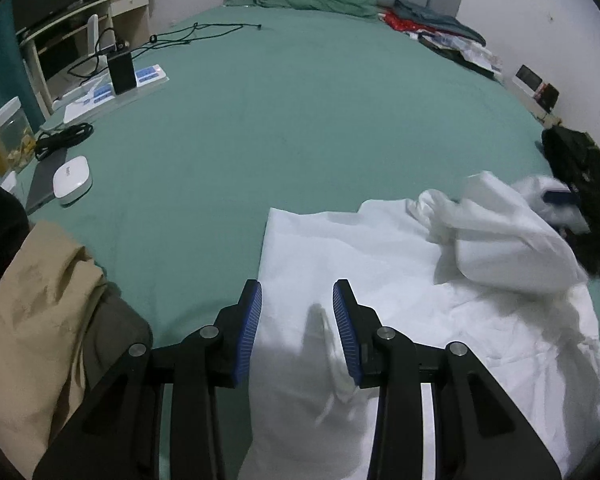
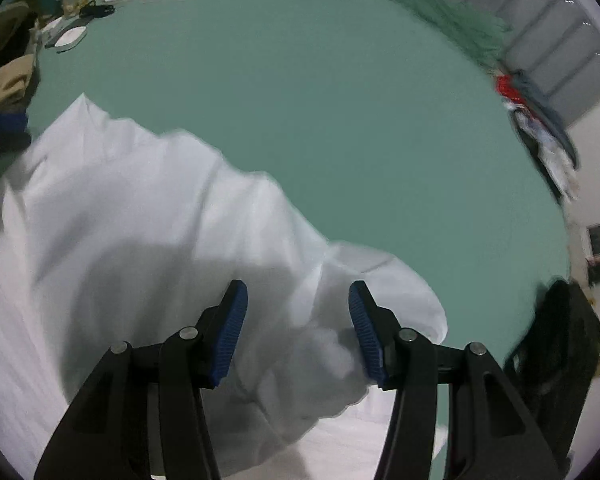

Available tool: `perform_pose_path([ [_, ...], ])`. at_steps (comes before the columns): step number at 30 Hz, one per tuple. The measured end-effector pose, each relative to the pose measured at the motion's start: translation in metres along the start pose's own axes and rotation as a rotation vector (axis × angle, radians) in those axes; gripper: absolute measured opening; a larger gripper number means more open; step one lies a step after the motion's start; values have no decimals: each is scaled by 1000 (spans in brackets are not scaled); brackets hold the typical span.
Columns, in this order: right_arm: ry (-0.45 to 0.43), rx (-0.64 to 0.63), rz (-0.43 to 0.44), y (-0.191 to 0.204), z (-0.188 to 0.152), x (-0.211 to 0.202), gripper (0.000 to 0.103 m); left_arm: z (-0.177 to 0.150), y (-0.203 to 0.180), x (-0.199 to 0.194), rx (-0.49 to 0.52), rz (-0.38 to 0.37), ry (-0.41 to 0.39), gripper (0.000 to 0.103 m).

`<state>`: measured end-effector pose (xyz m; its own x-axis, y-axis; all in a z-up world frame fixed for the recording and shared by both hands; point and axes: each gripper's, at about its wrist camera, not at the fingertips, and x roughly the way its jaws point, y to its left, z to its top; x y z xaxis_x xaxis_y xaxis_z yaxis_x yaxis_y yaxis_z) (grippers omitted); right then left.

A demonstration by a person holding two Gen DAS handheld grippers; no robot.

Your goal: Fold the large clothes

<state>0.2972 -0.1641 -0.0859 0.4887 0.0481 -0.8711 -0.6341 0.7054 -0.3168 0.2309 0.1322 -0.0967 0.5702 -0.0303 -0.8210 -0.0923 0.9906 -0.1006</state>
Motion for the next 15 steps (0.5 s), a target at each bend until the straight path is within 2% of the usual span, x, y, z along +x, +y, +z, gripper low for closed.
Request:
perform_pose_path([
  [2, -61, 68, -87, 4, -26, -22, 53, -1, -7, -6, 10, -13, -14, 39],
  [7, -146, 259, -167, 29, -89, -52, 54, -8, -28, -26, 30, -69, -61, 39],
  [12, -121, 391, -122, 64, -126, -45, 55, -19, -54, -46, 47, -185, -92, 39],
  [15, -125, 419, -108, 80, -139, -53, 55, -27, -73, -48, 87, -248, -71, 39],
])
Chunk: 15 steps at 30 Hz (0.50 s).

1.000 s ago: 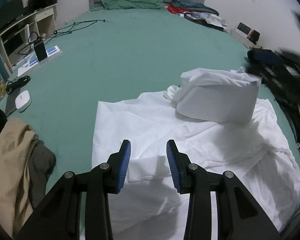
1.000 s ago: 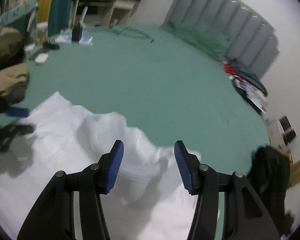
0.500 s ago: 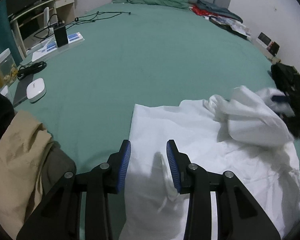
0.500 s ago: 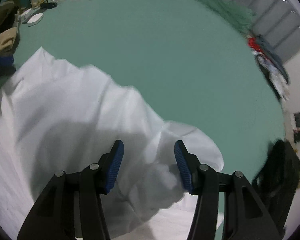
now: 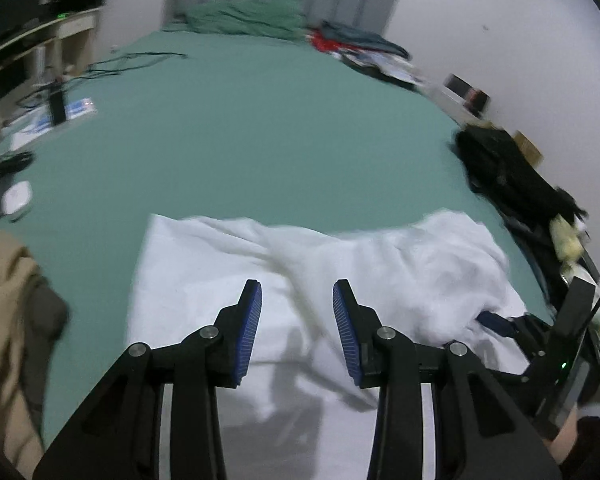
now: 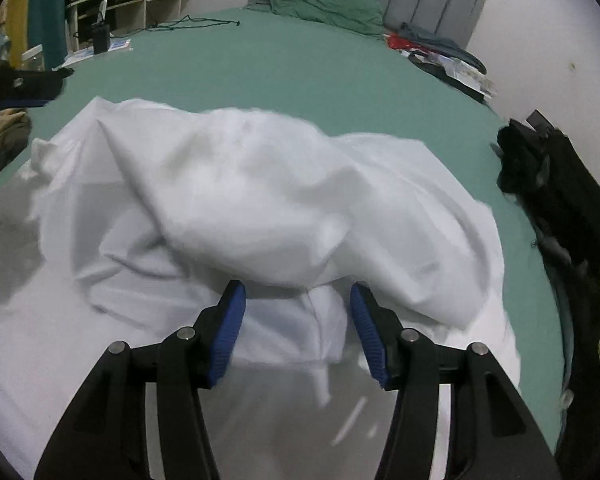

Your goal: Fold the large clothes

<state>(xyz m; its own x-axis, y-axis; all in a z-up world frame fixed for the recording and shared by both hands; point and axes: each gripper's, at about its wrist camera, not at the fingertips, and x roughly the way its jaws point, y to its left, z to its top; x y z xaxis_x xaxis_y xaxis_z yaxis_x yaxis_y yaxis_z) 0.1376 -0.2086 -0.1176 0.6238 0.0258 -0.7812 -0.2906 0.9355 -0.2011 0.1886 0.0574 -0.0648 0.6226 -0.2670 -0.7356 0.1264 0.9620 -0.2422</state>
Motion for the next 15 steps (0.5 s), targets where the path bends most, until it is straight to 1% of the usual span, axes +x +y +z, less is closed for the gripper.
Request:
perform_pose_path([
  [1, -3, 2, -6, 2, -4, -5, 55, -4, -8, 5, 26, -6, 18, 39],
  [3, -13, 12, -15, 0, -8, -16, 55, -10, -14, 12, 62, 4, 46, 39],
  [4, -18, 19, -13, -3, -10, -23, 55, -14, -17, 17, 74, 12, 64, 39],
  [6, -35, 24, -16, -7, -12, -33, 55, -19, -19, 24, 75, 6, 90, 39],
  [9, -118, 11, 9, -7, -3, -48, 55, -22, -18, 33, 77, 0, 109, 39],
  [11, -152, -5, 27, -4, 4, -48, 55, -24, -19, 36, 70, -3, 110, 39],
  [13, -136, -45, 64, 6, 16, -36, 55, -24, -18, 39, 62, -21, 121, 39],
  [15, -118, -73, 124, 16, 26, -18, 55, -25, -14, 43, 52, -24, 137, 39],
])
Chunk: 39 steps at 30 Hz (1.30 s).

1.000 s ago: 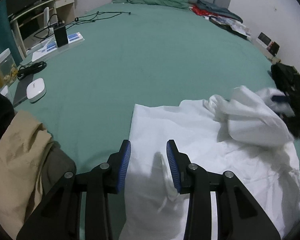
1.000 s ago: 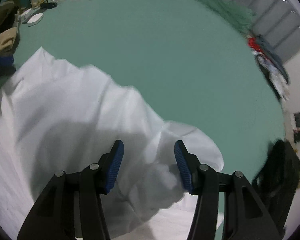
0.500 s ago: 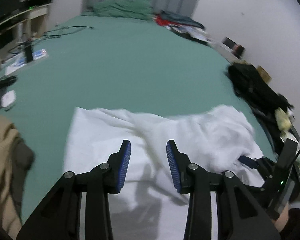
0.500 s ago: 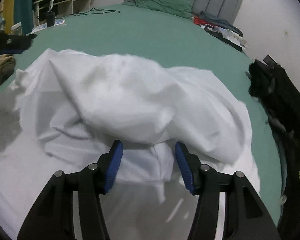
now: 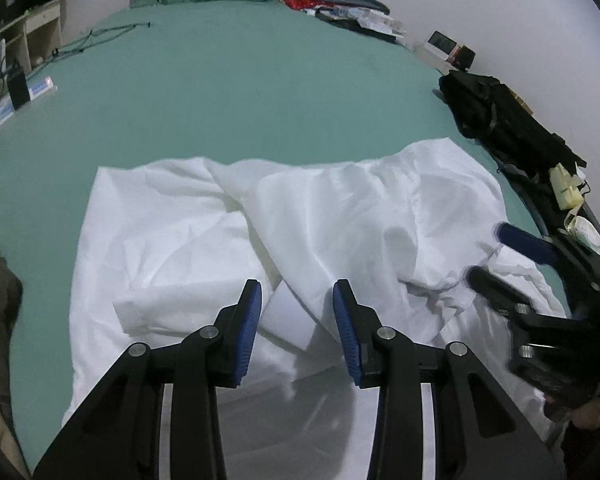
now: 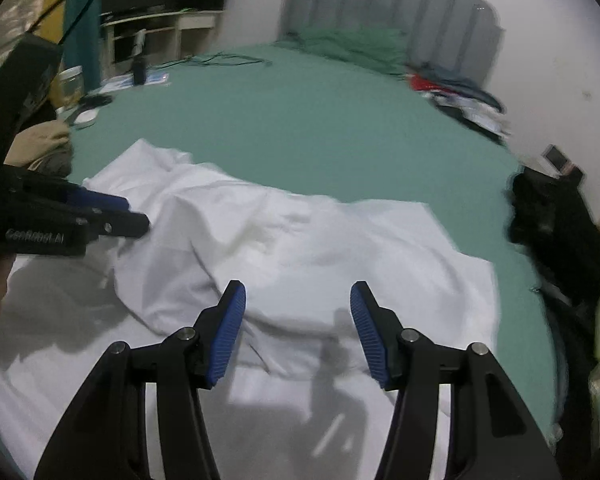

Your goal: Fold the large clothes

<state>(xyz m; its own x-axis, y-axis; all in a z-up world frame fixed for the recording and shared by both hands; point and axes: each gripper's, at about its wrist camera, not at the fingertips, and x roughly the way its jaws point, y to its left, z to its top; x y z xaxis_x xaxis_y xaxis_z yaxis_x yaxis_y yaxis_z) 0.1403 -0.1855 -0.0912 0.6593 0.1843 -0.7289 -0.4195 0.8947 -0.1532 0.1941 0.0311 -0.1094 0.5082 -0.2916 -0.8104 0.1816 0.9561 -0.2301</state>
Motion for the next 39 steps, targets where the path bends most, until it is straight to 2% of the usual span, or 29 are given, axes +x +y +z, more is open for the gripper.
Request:
perform_pose_path([
  [2, 46, 14, 48, 1, 2, 22, 54, -1, 2, 6, -2, 1, 22, 39],
  [3, 68, 24, 60, 0, 1, 31, 46, -3, 1, 8, 3, 3, 26, 39],
  [4, 106, 45, 86, -1, -3, 41, 31, -4, 2, 9, 8, 8, 27, 39],
  [5, 126, 66, 110, -3, -5, 46, 3, -5, 2, 10, 15, 11, 26, 33],
  [9, 100, 67, 89, -3, -11, 32, 2, -7, 2, 15, 41, 33, 33, 13],
  [10, 89, 74, 88, -2, -14, 26, 2, -8, 2, 16, 49, 44, 35, 5],
  [16, 37, 146, 92, -13, -22, -11, 2, -8, 15, 9, 34, 109, 11, 1],
  [19, 93, 136, 110, -6, -34, -3, 3, -9, 29, 4, -8, 115, 11, 1],
  [21, 154, 134, 142, 1, -45, 7, 3, -9, 34, 0, -39, 113, 14, 2],
  [25, 175, 121, 166, 13, -49, 9, 5, -9, 37, -16, -115, 67, -4, 4],
  [27, 183, 118, 165, 13, -46, 9, 9, -7, 32, -20, -131, 21, -19, 18],
  [28, 172, 125, 165, 10, -43, 5, 11, -5, 26, -21, -129, -2, -35, 30],
  [29, 153, 132, 162, 7, -39, 0, 15, -3, 20, -21, -118, -12, -49, 34],
  [31, 99, 139, 126, -5, -31, -12, 30, -1, 11, -18, -87, -15, -55, 34],
  [33, 44, 160, 77, -21, -22, -23, 56, -3, 6, -12, -62, -8, -41, 35],
  [35, 10, 180, 29, -37, -15, -25, 59, -7, 2, -4, -50, 9, -18, 35],
  [37, 28, 212, -19, -58, -9, -14, 59, -10, 1, 3, -49, 22, -1, 35],
  [39, 34, 242, -29, -74, -7, -2, 59, -10, 0, 8, -38, 34, 11, 35],
])
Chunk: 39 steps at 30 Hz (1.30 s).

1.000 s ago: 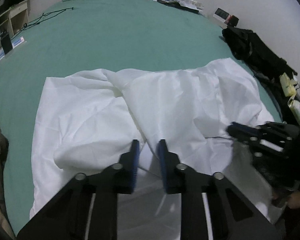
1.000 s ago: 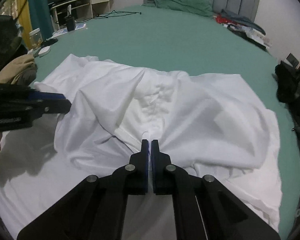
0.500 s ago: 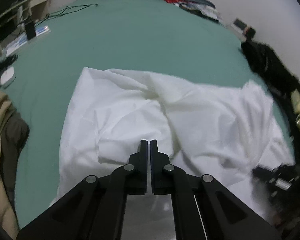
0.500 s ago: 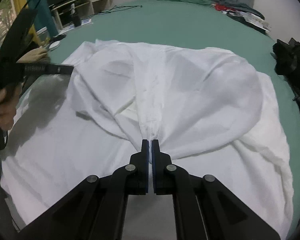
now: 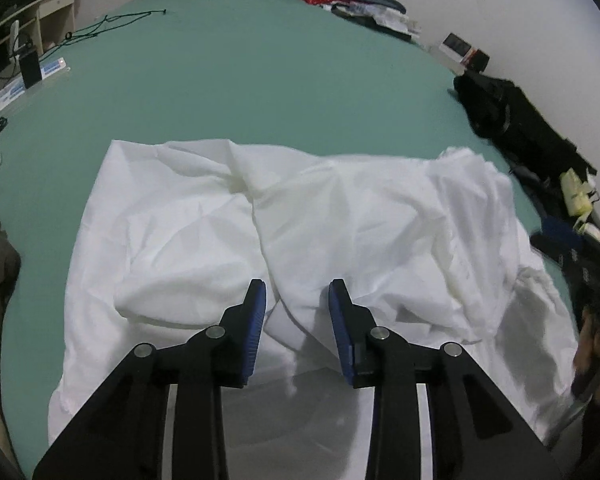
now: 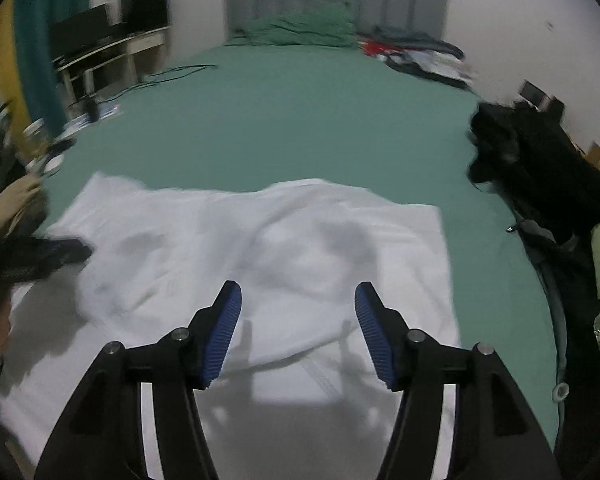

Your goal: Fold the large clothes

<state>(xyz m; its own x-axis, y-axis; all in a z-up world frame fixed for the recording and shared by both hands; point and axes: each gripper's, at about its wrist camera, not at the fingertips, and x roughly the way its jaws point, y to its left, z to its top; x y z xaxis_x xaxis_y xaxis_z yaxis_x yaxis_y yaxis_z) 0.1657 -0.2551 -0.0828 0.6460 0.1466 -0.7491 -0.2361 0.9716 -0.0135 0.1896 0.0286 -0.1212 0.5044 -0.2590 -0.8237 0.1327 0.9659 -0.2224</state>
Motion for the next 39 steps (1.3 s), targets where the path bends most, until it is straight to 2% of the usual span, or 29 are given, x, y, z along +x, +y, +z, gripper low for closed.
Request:
perform_pose_path([
  [4, 34, 38, -11, -24, 4, 30, 59, 1, -3, 9, 35, 73, 0, 35],
  [5, 56, 35, -7, -27, 3, 39, 57, 2, 0, 9, 39, 93, -2, 35],
  [6, 74, 30, -8, -29, 0, 44, 48, 2, 2, 11, 46, 123, -3, 35],
  [7, 101, 17, -5, -26, -4, 52, 44, 2, 4, 12, 53, 148, -3, 35],
  [11, 100, -28, -23, -20, -22, 48, 43, 4, 11, 13, 76, 194, -13, 35],
  [18, 97, -30, -17, -16, -32, 35, 43, 2, 22, -3, 38, 179, -33, 35],
  [23, 113, -8, -13, -15, -33, 20, 44, -5, 32, -27, -15, 208, -78, 37],
  [28, 95, -16, -14, -13, -39, -17, 49, -23, 50, -64, -104, 242, -111, 39],
  [31, 95, -18, -12, -15, -48, -35, 54, -40, 60, -78, -164, 237, -95, 40],
  [39, 113, -25, -58, -38, -85, -78, 64, -91, 90, -119, -262, 289, -83, 40],
])
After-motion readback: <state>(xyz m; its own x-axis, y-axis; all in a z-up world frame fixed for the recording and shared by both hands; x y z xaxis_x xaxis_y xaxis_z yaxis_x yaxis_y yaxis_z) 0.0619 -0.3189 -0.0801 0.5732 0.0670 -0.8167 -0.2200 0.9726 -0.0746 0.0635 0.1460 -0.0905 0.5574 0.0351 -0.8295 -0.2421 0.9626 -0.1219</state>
